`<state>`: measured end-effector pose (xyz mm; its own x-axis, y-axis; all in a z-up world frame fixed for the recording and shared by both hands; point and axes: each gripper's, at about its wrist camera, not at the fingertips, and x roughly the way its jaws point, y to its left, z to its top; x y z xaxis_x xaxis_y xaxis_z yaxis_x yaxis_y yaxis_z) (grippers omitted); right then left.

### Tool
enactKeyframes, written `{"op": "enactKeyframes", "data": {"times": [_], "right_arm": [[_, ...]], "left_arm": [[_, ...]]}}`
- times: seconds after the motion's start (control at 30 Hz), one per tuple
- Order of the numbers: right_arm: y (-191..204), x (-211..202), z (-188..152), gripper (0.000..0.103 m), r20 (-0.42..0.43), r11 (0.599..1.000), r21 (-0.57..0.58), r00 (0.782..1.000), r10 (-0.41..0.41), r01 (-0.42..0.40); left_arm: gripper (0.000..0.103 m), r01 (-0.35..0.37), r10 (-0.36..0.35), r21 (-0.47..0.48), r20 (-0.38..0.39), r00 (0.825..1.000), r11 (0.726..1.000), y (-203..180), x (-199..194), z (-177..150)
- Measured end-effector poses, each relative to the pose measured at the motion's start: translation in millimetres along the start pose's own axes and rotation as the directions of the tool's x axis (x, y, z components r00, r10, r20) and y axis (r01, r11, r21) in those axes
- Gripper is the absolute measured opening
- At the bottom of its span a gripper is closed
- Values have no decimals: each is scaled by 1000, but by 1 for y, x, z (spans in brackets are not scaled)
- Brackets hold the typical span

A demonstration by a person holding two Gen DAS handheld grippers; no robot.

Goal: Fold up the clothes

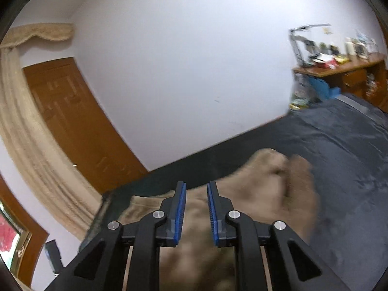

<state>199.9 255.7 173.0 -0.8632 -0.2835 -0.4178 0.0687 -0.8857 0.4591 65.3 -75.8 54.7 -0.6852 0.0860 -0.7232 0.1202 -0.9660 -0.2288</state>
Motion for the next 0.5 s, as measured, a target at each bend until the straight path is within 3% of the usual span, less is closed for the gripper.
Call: {"op": "enactKeyframes", "data": {"times": [0.13,0.23,0.3,0.33,0.37,0.5], "right_arm": [[33,1,1,19,28,998,-51,999,43,-42],[29,-2,-4,24,60,999,-33,998,-26,28],[12,-1,-9,54,43,997,-14,996,-76,77],[2,-1,-11,85,34,995,-3,994,-101,101],[-16,-6,-16,91,30,990,49,991,-133,132],[-70,-27,-30,91,2,945,184,961,-275,270]], "left_arm": [[87,0,-1,-45,-16,1000,999,13,1,0],[87,27,-28,-39,-23,999,999,11,0,-1],[87,48,-48,-17,-19,999,999,5,-2,-2],[87,64,-64,-4,-16,998,998,1,-4,-3],[87,77,-76,8,-13,997,997,-2,-6,-4],[87,112,-113,58,4,994,992,-15,-13,-8]]}}
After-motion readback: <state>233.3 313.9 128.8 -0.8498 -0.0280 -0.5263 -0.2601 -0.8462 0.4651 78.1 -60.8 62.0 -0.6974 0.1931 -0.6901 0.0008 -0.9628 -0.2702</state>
